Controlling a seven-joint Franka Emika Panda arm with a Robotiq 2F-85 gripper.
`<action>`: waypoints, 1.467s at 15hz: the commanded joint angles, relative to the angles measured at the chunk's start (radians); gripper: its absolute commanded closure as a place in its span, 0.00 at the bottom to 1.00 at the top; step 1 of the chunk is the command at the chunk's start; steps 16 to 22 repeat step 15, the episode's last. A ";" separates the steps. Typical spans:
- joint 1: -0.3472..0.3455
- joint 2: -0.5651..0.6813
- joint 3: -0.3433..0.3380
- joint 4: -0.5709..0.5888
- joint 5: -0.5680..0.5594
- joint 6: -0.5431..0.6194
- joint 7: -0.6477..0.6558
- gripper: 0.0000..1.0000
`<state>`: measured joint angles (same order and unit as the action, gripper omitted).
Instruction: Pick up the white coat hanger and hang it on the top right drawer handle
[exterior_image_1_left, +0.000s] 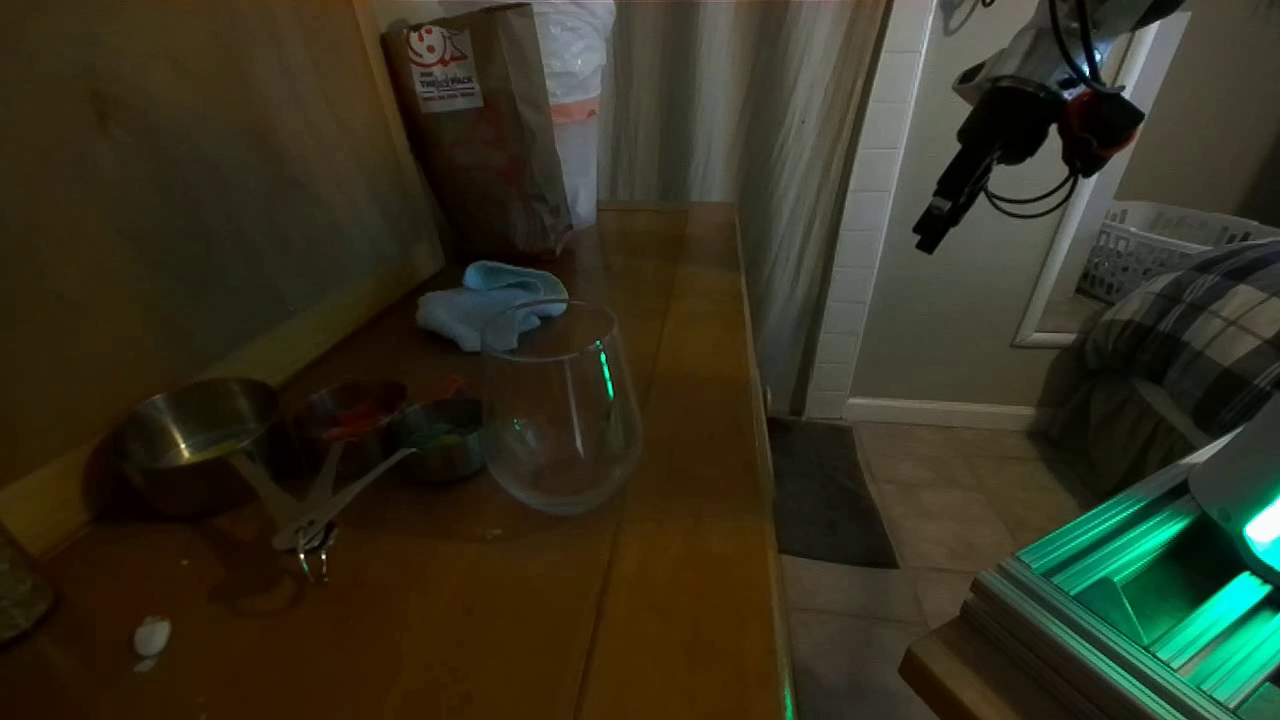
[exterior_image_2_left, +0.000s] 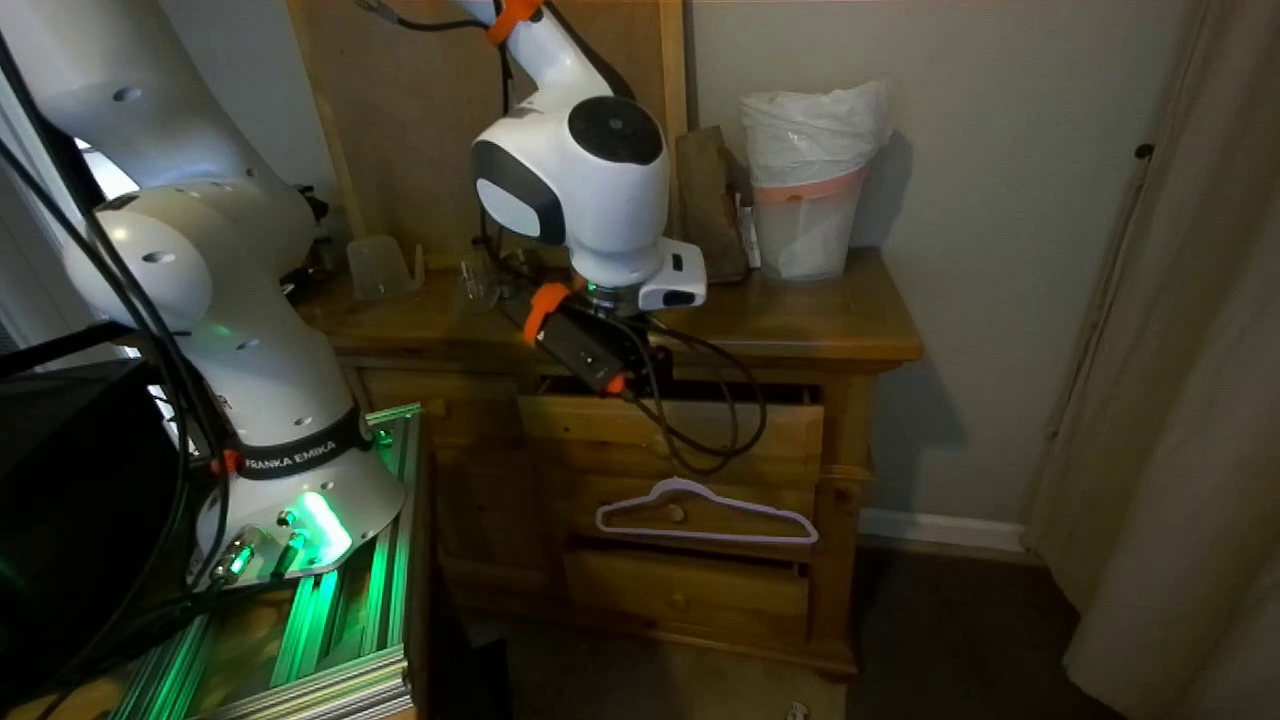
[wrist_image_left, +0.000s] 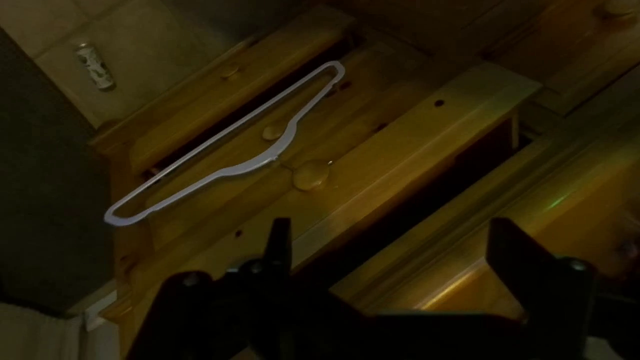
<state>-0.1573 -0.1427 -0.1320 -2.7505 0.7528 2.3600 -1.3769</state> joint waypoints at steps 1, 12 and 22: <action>0.016 -0.034 -0.029 0.003 0.013 0.051 -0.047 0.00; 0.018 -0.016 -0.036 0.011 -0.006 0.039 -0.027 0.00; 0.018 -0.016 -0.036 0.011 -0.006 0.039 -0.027 0.00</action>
